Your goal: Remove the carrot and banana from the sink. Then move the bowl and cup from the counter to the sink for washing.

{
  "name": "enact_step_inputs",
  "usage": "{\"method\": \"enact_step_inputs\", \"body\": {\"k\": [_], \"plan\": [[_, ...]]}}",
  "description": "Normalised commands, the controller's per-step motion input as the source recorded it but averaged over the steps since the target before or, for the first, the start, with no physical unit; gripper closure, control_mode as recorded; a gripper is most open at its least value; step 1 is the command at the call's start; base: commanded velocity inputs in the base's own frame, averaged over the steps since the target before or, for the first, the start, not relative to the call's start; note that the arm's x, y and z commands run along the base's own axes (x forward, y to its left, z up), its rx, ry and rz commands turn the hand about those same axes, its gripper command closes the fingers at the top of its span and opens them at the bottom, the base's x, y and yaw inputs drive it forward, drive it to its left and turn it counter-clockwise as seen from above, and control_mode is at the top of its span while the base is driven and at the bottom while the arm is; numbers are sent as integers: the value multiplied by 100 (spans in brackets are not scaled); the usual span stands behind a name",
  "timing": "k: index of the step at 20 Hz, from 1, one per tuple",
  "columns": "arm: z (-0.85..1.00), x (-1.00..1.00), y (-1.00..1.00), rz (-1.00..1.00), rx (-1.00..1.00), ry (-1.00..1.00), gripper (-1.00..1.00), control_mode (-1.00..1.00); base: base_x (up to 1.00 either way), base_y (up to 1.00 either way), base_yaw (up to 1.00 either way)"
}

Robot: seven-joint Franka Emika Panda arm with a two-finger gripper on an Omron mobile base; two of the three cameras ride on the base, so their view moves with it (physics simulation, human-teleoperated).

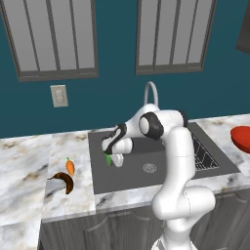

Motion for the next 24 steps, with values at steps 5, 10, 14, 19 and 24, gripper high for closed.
{"method": "enact_step_inputs", "body": {"k": [5,10,14,19,24], "plan": [[-9,0,-1,0,-3,16,100,-100,0,0,0],[-17,0,0,0,-6,6,100,-100,0,0,0],[-19,0,0,0,-5,0,-100,-100,0,0,0],[-12,0,0,0,-2,0,-100,-100,0,0,0],[0,0,-4,0,0,0,-100,-100,0,0,0]]}}
